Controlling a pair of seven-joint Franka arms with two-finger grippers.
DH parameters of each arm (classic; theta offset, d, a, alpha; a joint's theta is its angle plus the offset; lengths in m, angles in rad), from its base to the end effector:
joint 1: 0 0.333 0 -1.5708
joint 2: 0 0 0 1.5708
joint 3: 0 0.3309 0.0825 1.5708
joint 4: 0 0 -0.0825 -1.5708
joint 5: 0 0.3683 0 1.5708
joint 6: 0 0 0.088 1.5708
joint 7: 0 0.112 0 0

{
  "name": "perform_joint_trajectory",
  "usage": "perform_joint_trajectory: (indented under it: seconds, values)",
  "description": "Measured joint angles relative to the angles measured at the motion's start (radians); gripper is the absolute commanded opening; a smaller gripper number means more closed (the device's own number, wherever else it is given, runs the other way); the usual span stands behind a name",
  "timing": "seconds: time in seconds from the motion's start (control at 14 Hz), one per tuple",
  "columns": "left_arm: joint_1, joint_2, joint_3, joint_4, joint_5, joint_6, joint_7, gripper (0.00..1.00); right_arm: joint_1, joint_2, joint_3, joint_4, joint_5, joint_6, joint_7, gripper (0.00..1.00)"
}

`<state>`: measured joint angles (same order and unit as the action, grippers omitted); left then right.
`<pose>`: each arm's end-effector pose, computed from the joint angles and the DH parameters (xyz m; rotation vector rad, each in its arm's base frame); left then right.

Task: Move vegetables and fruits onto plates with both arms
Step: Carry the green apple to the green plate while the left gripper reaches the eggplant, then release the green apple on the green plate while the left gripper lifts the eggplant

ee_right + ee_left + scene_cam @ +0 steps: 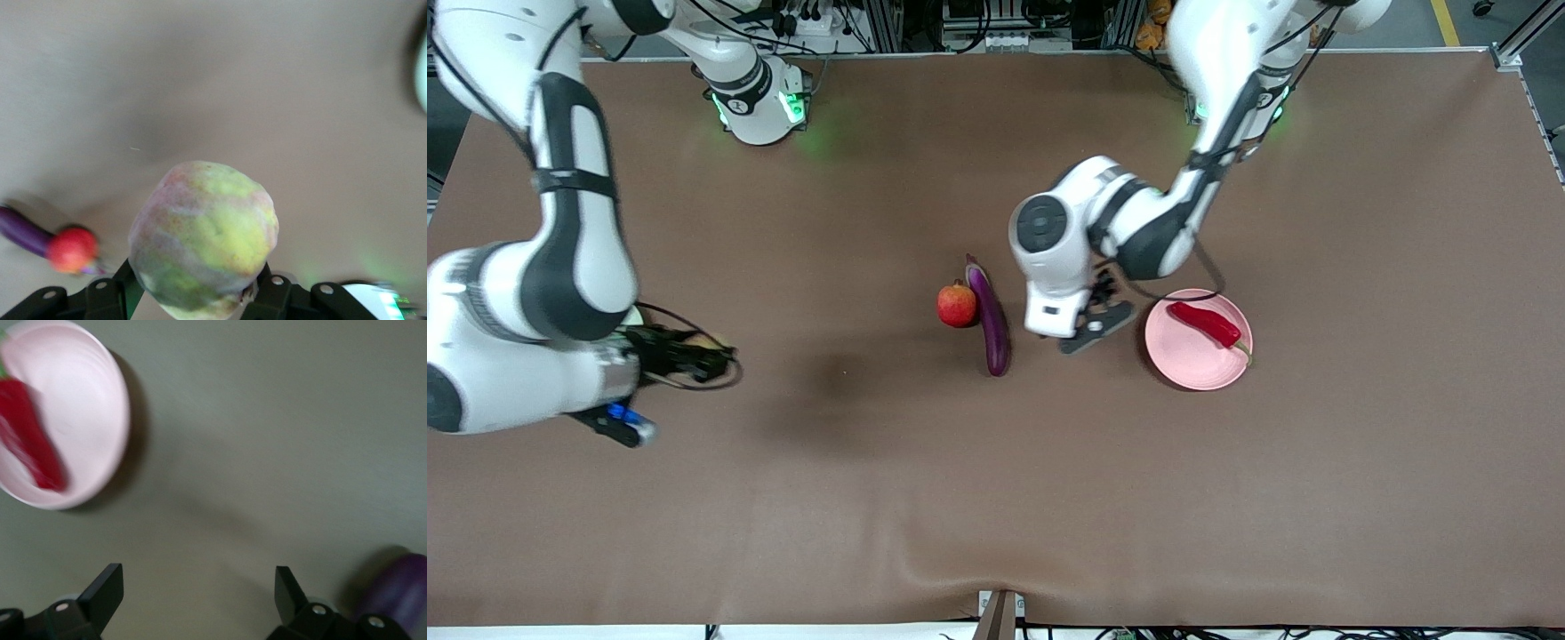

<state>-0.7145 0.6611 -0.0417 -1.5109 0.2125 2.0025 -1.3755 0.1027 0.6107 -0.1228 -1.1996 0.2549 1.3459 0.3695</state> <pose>0.5125 -0.4582 0.2792 -2.8187 -0.7505 -0.0847 0.6638 0.0395 0.4139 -2.8986 0.5656 0.7300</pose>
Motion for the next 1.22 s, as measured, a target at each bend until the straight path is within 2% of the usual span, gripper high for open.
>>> perform_joint_trajectory:
  seconds: [0.21,0.43,0.72,0.79,0.86,0.93,1.0,1.07,1.15,1.22]
  values:
    - [-0.057,0.111,0.0,0.092,-0.002,0.086,-0.048,1.0,-0.12,-0.015,-0.003,-0.031,-0.094,-0.05,-0.191,0.0]
    - [-0.093,0.16,0.0,0.099,-0.003,0.2,-0.104,1.0,-0.232,-0.024,-0.005,-0.095,-0.16,-0.03,-0.332,0.0]
    - [-0.119,0.214,0.003,0.101,-0.003,0.297,-0.134,1.0,-0.321,-0.021,-0.004,-0.144,-0.216,0.085,-0.487,0.0]
    - [-0.122,0.223,0.003,0.102,-0.003,0.311,-0.134,0.87,-0.335,-0.015,-0.004,-0.155,-0.218,0.117,-0.523,0.0]
    - [-0.126,0.229,0.003,0.103,-0.003,0.315,-0.134,0.49,-0.348,-0.003,-0.004,-0.162,-0.219,0.148,-0.558,0.0]
    - [-0.129,0.231,0.003,0.105,-0.003,0.316,-0.134,0.26,-0.359,0.014,-0.004,-0.166,-0.22,0.177,-0.589,0.07]
    - [-0.131,0.232,0.003,0.107,-0.003,0.316,-0.134,0.15,-0.37,0.033,-0.004,-0.169,-0.22,0.207,-0.616,0.21]
    - [-0.132,0.232,0.003,0.109,-0.003,0.316,-0.134,0.14,-0.379,0.054,-0.004,-0.172,-0.22,0.234,-0.636,0.23]
    - [-0.132,0.232,0.004,0.112,-0.003,0.316,-0.134,0.12,-0.386,0.074,-0.003,-0.174,-0.22,0.257,-0.654,0.29]
    - [-0.132,0.232,0.005,0.116,-0.003,0.315,-0.134,0.12,-0.394,0.094,-0.003,-0.175,-0.22,0.276,-0.674,0.53]
